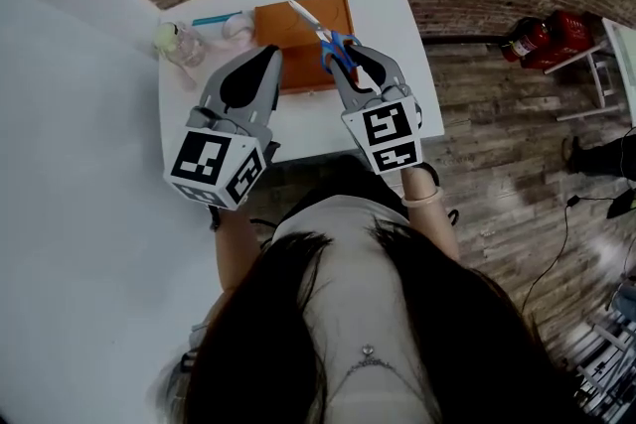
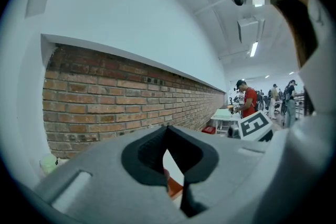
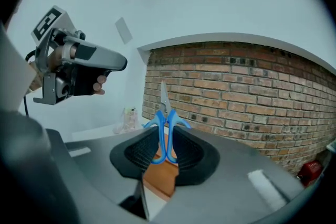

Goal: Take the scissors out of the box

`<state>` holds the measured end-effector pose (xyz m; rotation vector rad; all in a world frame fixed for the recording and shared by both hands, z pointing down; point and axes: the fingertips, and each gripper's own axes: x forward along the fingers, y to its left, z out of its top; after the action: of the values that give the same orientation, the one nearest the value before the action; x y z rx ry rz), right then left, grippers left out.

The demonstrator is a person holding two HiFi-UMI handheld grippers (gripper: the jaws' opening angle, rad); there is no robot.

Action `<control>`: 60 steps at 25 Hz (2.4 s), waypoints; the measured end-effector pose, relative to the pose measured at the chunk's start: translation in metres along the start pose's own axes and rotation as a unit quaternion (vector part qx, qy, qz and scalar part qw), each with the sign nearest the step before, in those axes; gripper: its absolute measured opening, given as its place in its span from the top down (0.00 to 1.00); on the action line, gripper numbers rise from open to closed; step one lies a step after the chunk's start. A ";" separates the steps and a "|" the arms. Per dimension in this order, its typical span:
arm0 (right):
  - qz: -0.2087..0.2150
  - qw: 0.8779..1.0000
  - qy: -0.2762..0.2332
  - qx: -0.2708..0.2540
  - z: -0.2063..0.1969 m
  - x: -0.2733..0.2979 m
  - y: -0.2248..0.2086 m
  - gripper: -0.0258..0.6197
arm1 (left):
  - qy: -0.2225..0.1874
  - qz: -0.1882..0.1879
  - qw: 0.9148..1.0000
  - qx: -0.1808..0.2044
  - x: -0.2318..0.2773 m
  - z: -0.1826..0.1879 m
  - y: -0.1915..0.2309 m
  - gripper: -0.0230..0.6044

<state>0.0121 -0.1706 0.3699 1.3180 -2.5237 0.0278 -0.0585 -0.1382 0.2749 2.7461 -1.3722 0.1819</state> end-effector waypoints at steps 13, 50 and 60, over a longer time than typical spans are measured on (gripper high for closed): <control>-0.043 0.999 -0.027 0.012 0.019 -0.043 0.026 0.81 | -0.004 -0.022 1.000 -0.002 -0.051 -0.007 -0.017 0.96; -0.071 0.993 -0.098 -0.004 0.073 -0.118 0.048 0.81 | -0.030 -0.045 0.998 -0.008 -0.086 0.001 -0.058 0.96; -0.049 0.991 -0.125 0.013 0.077 -0.143 0.040 0.81 | -0.021 -0.016 1.000 -0.009 -0.085 0.000 -0.074 0.96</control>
<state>0.0375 -0.0447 0.2626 1.5419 -2.6640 -0.1322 -0.0496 -0.0263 0.2628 2.7698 -1.3330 0.1094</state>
